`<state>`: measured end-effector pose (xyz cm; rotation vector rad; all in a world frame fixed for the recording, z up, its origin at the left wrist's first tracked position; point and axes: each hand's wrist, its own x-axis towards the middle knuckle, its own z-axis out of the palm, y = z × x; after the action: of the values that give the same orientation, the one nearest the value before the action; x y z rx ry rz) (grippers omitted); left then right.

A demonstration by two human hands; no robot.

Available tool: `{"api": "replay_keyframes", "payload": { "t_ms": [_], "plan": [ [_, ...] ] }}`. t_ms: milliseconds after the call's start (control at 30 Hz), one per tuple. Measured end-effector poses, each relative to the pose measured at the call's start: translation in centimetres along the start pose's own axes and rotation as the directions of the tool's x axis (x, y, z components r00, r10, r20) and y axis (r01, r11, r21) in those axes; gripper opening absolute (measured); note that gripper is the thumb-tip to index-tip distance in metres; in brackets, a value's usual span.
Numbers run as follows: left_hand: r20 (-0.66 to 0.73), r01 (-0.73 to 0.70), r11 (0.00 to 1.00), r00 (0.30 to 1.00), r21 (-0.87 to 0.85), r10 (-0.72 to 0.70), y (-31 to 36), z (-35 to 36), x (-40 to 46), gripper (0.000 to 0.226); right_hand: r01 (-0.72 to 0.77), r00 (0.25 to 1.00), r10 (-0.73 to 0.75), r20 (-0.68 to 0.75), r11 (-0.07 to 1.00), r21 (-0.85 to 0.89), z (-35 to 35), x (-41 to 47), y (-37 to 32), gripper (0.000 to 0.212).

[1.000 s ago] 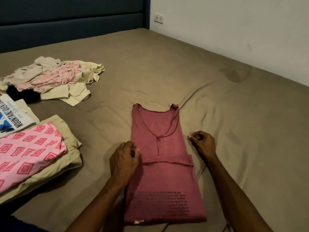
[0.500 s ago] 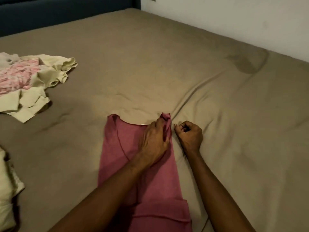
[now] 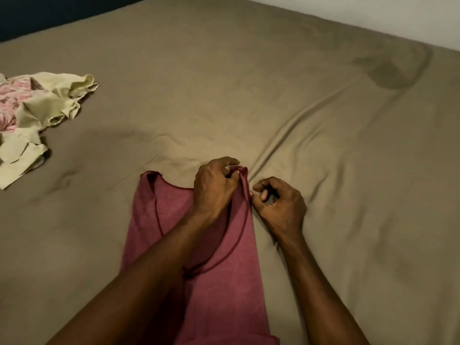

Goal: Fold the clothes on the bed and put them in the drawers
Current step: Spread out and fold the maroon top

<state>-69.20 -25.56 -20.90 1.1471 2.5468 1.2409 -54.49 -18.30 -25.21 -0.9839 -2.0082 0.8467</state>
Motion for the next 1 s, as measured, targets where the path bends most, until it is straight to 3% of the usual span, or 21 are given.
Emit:
{"api": "replay_keyframes", "payload": {
  "t_ms": [133,300,400,467,500,567,767,833,900,1000],
  "plan": [
    [0.056,-0.091,0.986,0.995,0.137,0.084,-0.1,-0.4,0.9,0.014,0.097,0.995,-0.098,0.017,0.994,0.046,0.0,0.1,0.0,0.02],
    [0.085,-0.046,0.982,0.996,0.184,0.031,1.1,-1.5,1.4,0.01,0.117,0.993,-0.119,0.006,0.986,0.119,-0.2,0.3,0.0,0.011],
    [0.196,0.225,0.974,0.956,-0.005,-0.22,2.2,-2.0,2.3,0.018,0.136,0.989,-0.143,0.034,0.98,0.143,-0.2,0.3,-0.1,0.011],
    [0.347,0.489,0.849,0.846,-0.203,-0.404,2.8,-2.2,3.1,0.017,0.134,0.989,-0.142,0.041,0.98,0.145,-0.3,0.3,-0.1,0.012],
    [0.392,0.559,0.793,0.804,-0.242,-0.447,2.9,-2.3,3.3,0.016,0.135,0.989,-0.143,0.044,0.98,0.145,-0.2,0.3,0.0,0.013],
    [0.412,0.581,0.771,0.789,-0.26,-0.455,2.6,-2.2,3.7,0.016,0.137,0.988,-0.145,0.048,0.98,0.145,-0.3,0.4,-0.1,0.013],
    [0.372,0.435,0.867,0.867,-0.242,-0.332,2.1,-1.6,3.6,0.017,0.127,0.988,-0.133,0.073,0.989,0.081,-0.2,0.4,-0.2,0.021],
    [0.254,0.272,0.952,0.939,-0.14,-0.231,2.4,-1.5,3.6,0.015,0.122,0.989,-0.127,0.074,0.99,0.067,-0.2,0.4,-0.2,0.025],
    [0.139,-0.008,0.998,0.99,0.06,-0.001,2.7,-1.6,3.5,0.017,0.137,0.988,-0.14,0.065,0.989,0.056,-0.1,0.4,-0.3,0.032],
    [0.214,-0.284,0.885,0.953,0.369,0.217,3.7,-2.0,3.4,0.02,0.203,0.978,-0.202,0.045,0.979,-0.007,0.2,0.3,-0.4,0.038]
  ]
}}
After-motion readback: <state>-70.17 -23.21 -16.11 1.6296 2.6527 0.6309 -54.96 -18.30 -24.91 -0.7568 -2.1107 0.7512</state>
